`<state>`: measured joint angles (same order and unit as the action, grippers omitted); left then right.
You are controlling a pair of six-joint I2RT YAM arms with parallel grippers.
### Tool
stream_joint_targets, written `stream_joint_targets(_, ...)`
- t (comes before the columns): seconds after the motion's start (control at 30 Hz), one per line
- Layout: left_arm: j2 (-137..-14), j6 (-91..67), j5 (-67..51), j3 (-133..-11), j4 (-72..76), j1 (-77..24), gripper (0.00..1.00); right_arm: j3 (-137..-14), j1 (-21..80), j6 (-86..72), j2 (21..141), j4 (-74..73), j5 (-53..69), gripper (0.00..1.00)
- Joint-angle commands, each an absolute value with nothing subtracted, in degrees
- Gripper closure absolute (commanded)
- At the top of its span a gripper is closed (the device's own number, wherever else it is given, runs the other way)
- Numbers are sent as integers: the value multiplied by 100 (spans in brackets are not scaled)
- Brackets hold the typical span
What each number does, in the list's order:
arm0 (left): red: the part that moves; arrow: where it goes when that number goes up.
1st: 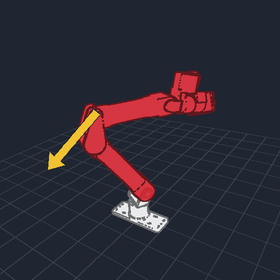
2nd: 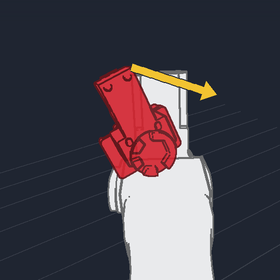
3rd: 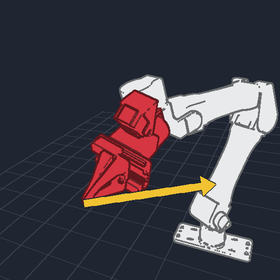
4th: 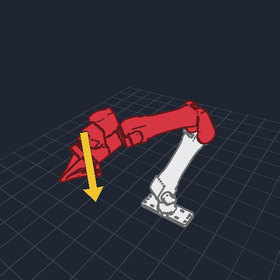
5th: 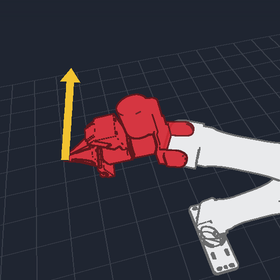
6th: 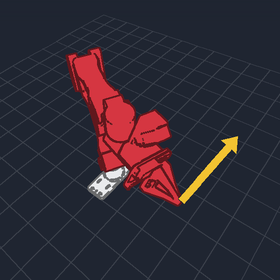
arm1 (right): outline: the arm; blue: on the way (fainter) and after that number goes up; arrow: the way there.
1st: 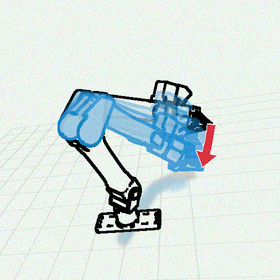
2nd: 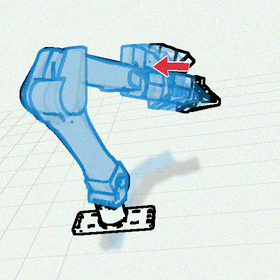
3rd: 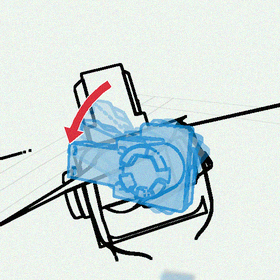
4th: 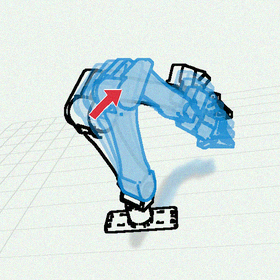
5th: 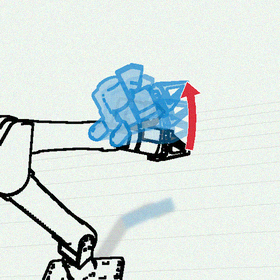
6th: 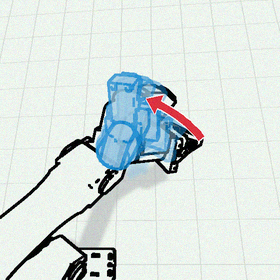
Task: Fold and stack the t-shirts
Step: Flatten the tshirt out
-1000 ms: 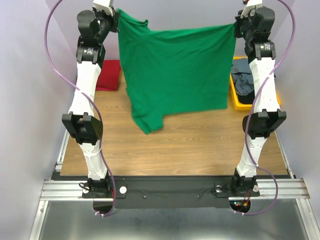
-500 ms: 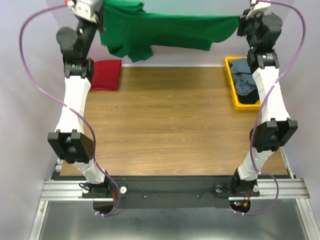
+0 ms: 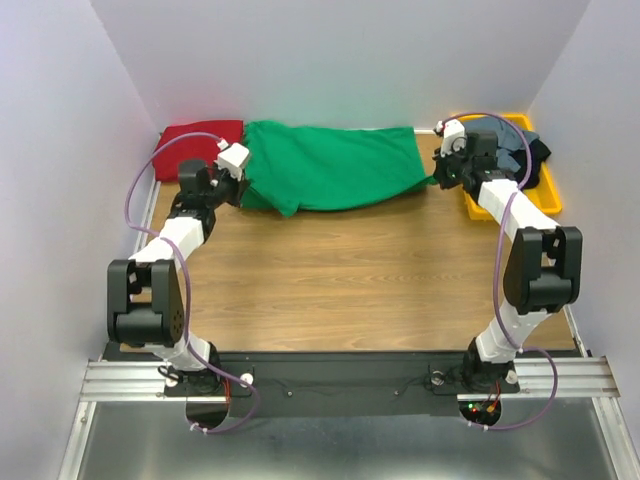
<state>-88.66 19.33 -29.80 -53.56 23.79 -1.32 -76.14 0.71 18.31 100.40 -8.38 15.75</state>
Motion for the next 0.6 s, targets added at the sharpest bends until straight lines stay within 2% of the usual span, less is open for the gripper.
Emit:
stream_joint_targets(0.0, -8051, 2652, -3164, -5694, 2106, -88, 100, -7734, 26, 2267, 9308, -693, 1784, 99)
stream_joint_targets(0.2, -7700, 4268, -3831, -6583, -919, -79, 100, -7515, 26, 3110, 8579, -1958, 1977, 99)
stream_joint_targets(0.23, -7621, 5028, -3902, -6618, -1854, -79, 100, -7358, 26, 3259, 8465, -2369, 2082, 99)
stream_joint_targets(0.4, -6936, 6948, -3683, -5840, -3968, -88, 100, -6541, 26, 4174, 7578, -3347, 2311, 99)
stream_joint_targets(0.47, -6542, 7669, -3595, -5434, -4262, -105, 98, -6242, 26, 4516, 7401, -3777, 2399, 99)
stream_joint_targets(0.53, -6251, 8040, -3595, -4871, -4525, -132, 82, -5662, 26, 5017, 7112, -3954, 2347, 99)
stream_joint_targets(0.57, -5979, 8529, -3630, -4591, -4796, -175, 59, -5260, 26, 5419, 7006, -4103, 2242, 99)
